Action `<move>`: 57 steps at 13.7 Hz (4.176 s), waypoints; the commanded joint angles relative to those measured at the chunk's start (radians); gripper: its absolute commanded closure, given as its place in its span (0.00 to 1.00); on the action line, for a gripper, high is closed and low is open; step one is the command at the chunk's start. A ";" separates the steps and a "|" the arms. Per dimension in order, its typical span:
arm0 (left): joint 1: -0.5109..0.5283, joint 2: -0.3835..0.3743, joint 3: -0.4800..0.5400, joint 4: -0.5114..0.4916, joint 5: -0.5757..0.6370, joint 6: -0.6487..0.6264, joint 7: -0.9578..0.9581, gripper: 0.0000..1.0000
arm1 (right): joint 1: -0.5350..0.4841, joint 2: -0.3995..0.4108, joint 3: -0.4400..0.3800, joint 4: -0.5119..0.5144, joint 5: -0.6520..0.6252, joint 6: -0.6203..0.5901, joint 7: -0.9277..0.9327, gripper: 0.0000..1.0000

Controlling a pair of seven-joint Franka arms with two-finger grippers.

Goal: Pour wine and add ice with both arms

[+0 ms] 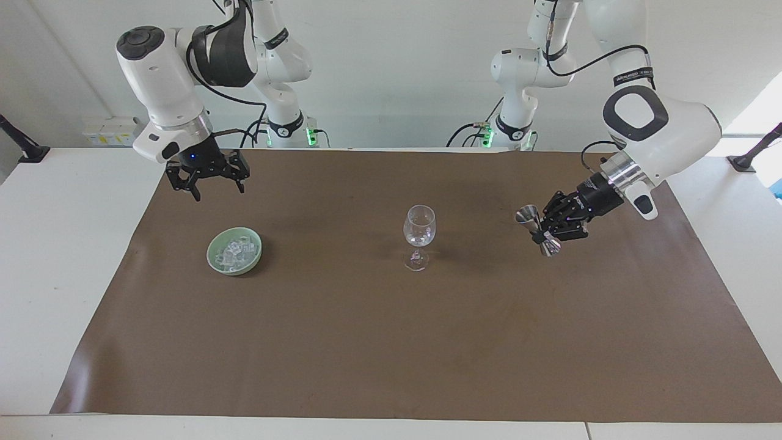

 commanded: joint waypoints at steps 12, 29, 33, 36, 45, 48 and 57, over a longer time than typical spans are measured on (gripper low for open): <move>0.199 0.017 -0.007 -0.069 -0.242 -0.142 0.014 1.00 | -0.015 0.204 0.004 -0.112 0.003 0.361 -0.187 0.00; 0.359 0.064 -0.007 -0.359 -0.774 -0.198 0.295 1.00 | -0.044 0.249 0.004 -0.149 -0.043 0.383 -0.214 0.52; 0.368 0.098 -0.007 -0.359 -0.785 -0.204 0.331 1.00 | -0.046 0.249 0.004 -0.146 -0.043 0.375 -0.216 0.64; 0.356 0.121 -0.007 -0.359 -0.814 -0.193 0.384 1.00 | -0.044 0.251 0.004 -0.138 -0.043 0.369 -0.214 0.75; 0.336 0.219 -0.007 -0.352 -0.854 -0.158 0.430 1.00 | -0.021 0.217 0.026 -0.002 -0.028 0.179 -0.028 1.00; 0.327 0.224 -0.005 -0.352 -0.854 -0.152 0.448 1.00 | -0.018 0.202 0.062 0.084 -0.025 0.081 0.098 1.00; 0.320 0.234 -0.005 -0.350 -0.852 -0.109 0.471 0.95 | -0.018 0.196 0.329 0.222 0.017 -0.004 0.638 1.00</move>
